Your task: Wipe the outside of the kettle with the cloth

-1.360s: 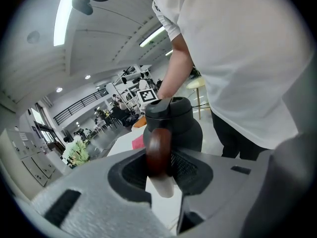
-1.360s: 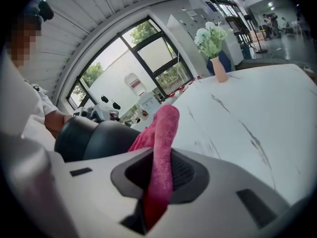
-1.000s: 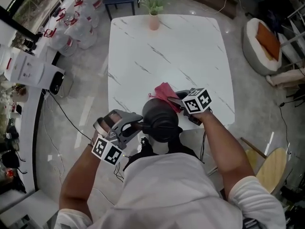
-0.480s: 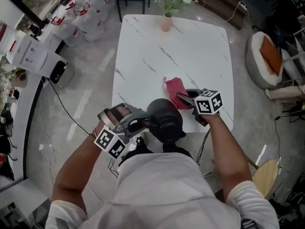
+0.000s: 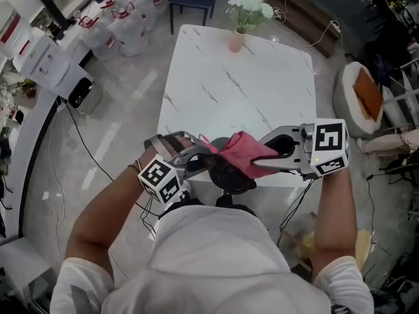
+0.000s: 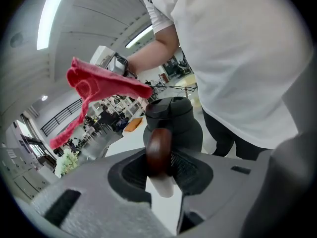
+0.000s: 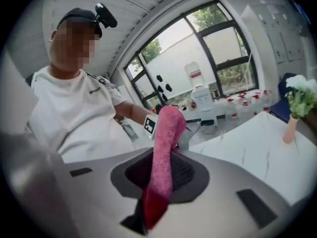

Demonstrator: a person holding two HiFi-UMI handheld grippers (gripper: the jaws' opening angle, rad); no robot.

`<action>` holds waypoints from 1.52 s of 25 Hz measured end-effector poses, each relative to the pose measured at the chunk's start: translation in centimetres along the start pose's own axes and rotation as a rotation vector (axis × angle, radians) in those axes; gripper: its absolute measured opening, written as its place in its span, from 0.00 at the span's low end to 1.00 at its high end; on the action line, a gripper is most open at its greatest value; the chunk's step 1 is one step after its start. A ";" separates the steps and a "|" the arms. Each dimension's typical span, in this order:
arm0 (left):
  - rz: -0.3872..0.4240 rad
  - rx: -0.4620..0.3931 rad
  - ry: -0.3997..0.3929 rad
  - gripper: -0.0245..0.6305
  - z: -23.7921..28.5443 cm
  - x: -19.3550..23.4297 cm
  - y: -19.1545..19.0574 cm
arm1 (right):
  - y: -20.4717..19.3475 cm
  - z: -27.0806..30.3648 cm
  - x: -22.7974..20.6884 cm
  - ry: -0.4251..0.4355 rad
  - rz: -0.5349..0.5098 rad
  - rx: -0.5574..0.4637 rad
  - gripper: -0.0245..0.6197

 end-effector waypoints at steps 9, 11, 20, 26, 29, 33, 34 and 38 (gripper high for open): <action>0.082 0.008 -0.013 0.20 0.3 -0.4 1.2 | -4.3 6.4 -5.0 -0.121 -0.034 0.387 0.14; 0.080 0.014 -0.006 0.20 0.2 -0.4 1.2 | -4.2 7.0 -5.6 -0.137 -0.047 0.400 0.14; 0.085 0.030 0.010 0.20 0.1 -0.7 1.8 | -4.2 9.4 -7.8 -0.188 -0.119 0.501 0.13; 0.090 0.038 0.014 0.20 0.1 -0.9 2.0 | -5.4 11.4 -10.3 -0.199 -0.123 0.565 0.13; 0.089 0.040 0.015 0.20 -0.1 -0.9 2.0 | -5.9 12.6 -11.8 -0.195 -0.103 0.572 0.13; 0.097 0.044 0.005 0.20 0.1 -0.7 1.9 | -6.8 13.6 -14.0 -0.211 -0.076 0.586 0.13; 0.097 0.043 0.002 0.20 0.2 -0.6 1.9 | -7.1 13.8 -14.6 -0.214 -0.070 0.591 0.13; 0.073 0.045 -0.011 0.21 0.2 -0.4 1.8 | -8.2 14.7 -16.5 -0.215 -0.042 0.603 0.13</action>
Point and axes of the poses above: the fingertips, and each gripper's own axes: z forward along the fingers, x to its left, y out of its top, the point moved 6 cm from there along -z, backward along the fingers, and after that the axes turned 6 degrees about z, right-handed, at the moved point
